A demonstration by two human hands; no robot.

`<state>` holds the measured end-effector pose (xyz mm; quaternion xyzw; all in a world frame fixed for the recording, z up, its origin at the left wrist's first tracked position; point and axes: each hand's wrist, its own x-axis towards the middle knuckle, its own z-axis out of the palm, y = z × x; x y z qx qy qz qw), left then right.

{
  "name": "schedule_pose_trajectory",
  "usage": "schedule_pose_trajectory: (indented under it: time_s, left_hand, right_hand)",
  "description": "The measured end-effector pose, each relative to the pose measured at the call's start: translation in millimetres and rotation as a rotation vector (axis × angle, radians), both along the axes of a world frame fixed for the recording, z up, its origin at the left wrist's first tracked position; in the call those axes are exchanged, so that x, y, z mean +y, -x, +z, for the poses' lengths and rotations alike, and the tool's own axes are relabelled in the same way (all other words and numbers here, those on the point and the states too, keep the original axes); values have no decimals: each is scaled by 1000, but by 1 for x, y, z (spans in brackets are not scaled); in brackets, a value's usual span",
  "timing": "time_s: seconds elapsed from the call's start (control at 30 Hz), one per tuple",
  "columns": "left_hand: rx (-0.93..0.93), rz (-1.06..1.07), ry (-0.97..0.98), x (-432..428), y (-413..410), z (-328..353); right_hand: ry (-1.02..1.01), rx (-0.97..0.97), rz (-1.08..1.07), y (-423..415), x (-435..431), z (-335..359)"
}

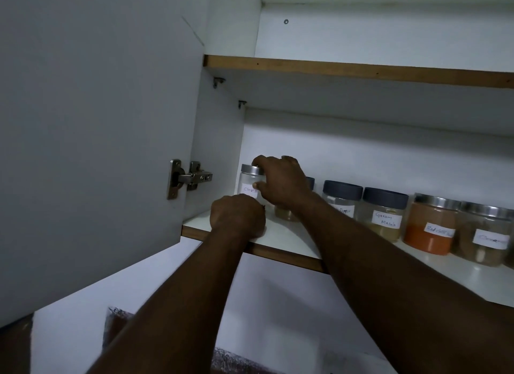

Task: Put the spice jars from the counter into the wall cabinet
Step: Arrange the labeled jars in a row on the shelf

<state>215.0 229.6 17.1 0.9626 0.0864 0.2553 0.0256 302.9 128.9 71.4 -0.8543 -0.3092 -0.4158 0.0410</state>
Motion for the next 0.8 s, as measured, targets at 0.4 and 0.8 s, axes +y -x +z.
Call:
schedule_pose_trajectory:
  time_s: [0.4, 0.8]
  left_hand:
    - [26, -77, -32, 5, -9, 1]
    - [-111, -63, 47, 6, -9, -5]
  right_hand:
    - [17, -6, -67, -7, 6, -7]
    - [-36, 36, -24, -1, 1, -5]
